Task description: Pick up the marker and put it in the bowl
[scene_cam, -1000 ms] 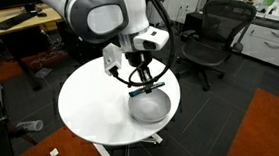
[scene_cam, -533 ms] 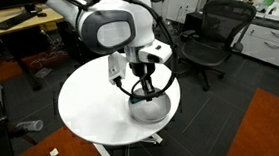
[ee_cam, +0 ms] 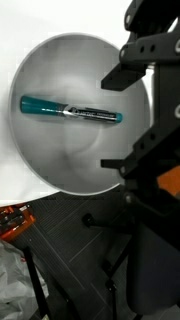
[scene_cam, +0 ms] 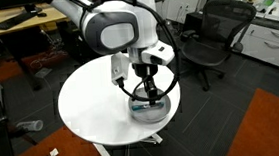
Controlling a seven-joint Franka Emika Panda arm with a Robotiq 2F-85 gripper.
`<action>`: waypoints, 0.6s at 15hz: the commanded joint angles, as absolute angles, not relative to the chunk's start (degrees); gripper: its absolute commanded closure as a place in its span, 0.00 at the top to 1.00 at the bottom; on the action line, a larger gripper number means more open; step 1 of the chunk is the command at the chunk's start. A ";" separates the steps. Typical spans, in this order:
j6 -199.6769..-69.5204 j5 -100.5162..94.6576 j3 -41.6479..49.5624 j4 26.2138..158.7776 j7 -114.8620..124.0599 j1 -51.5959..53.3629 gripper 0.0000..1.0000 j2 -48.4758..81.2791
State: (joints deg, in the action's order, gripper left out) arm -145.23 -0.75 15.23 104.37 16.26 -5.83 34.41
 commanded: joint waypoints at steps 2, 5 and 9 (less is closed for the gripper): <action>-143.10 0.81 13.84 102.70 16.91 -6.93 1.00 34.37; -141.39 2.81 12.18 102.78 15.61 -8.02 1.00 33.75; -144.38 0.76 13.66 103.68 16.26 -6.89 1.00 34.53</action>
